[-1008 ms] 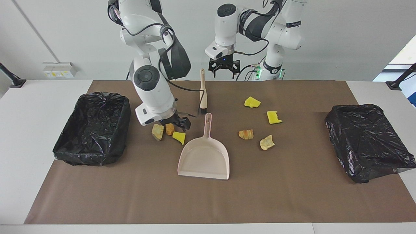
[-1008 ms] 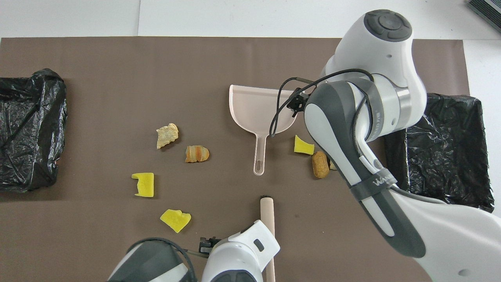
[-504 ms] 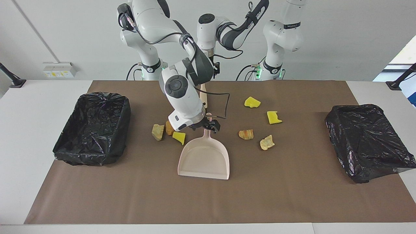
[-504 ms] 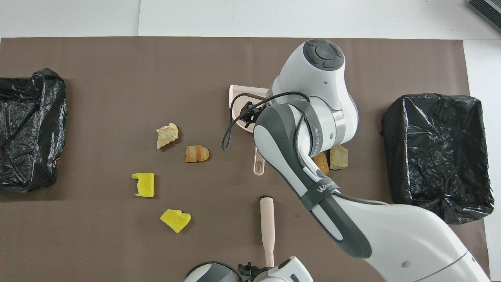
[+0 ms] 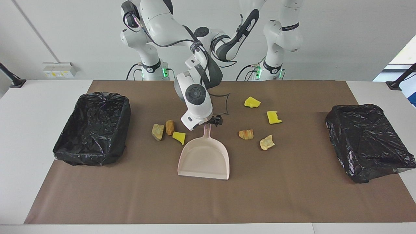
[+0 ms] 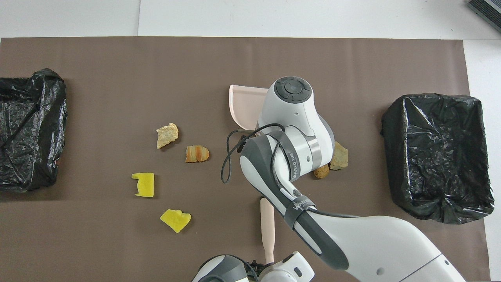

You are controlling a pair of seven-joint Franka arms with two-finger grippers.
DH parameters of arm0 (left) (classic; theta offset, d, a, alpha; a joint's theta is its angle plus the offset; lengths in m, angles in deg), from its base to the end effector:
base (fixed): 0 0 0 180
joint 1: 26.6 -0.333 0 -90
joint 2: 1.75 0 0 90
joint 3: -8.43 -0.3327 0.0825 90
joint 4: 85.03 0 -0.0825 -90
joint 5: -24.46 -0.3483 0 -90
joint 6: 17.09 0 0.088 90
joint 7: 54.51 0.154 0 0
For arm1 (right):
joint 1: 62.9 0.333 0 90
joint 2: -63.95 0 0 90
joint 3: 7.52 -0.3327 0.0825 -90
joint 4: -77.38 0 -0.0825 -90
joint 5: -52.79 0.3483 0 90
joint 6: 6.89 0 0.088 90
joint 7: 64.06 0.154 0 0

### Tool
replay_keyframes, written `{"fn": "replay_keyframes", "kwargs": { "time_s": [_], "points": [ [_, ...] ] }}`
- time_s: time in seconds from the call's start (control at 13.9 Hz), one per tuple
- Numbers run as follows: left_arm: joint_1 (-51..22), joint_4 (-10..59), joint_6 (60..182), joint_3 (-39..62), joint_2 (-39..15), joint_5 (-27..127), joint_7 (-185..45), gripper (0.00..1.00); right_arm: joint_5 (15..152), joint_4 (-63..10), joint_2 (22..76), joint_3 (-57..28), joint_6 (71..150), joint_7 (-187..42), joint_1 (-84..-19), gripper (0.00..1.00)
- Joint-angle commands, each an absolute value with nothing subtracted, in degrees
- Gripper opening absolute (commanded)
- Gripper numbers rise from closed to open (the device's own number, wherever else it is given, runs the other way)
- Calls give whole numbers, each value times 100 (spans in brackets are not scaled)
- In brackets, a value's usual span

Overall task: Sweep and dump trash in bin
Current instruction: 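Reach and grasp the pink dustpan handle with the right gripper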

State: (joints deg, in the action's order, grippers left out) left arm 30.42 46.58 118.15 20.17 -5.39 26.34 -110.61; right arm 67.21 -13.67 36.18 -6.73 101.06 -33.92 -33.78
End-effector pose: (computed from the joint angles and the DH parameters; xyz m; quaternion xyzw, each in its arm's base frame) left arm 0.1780 -0.4622 0.3172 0.9950 -0.0985 -0.0157 0.0088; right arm 0.5418 0.3270 0.3286 -0.9871 0.0649 0.1366 0.0518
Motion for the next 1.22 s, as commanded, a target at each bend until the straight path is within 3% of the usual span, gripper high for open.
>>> {"fn": "replay_keyframes", "kwargs": {
  "time_s": [0.0, 0.29, 0.36, 0.58, 0.65, 0.79, 0.86, 0.94, 1.15],
  "points": [
    [3018, 4663, 11642, 1916, -369, 2649, -11129, 99, 6755, -1754, 3916, -681, 10358, -3059, -3372, 100],
    [2903, 4566, 11589, 1915, -325, 2596, -11129, 75, 6782, -1781, 3934, -699, 10376, -2996, -3372, 92],
    [2903, 4566, 11589, 1924, -325, 2587, -11129, 60, 6782, -1824, 3943, -699, 10455, -2987, -3372, 88],
    [2886, 4557, 11589, 1915, -316, 2578, -11129, 39, 6782, -2026, 4022, -716, 10657, -2987, -3363, 81],
    [2886, 4557, 11580, 1924, -307, 2578, -11129, 26, 6773, -2018, 4022, -716, 10649, -2987, -3363, 65],
    [2886, 4557, 11571, 1924, -307, 2578, -11094, 18, 6773, -2001, 4013, -716, 10640, -2978, -3363, 25],
    [2877, 4557, 11545, 1907, -298, 2578, -11085, 2, 6782, -1983, 4004, -716, 10640, -2961, -3337, 10],
    [2807, 4549, 11319, 1863, -150, 2578, -11076, 0, 6773, -1948, 4004, -716, 10614, -2865, -3337, 0],
    [2561, 4531, 9898, 1854, 368, 2578, -11129, 0, 6764, -1869, 4013, -716, 10579, -3396, -3346, 0]
  ]
}}
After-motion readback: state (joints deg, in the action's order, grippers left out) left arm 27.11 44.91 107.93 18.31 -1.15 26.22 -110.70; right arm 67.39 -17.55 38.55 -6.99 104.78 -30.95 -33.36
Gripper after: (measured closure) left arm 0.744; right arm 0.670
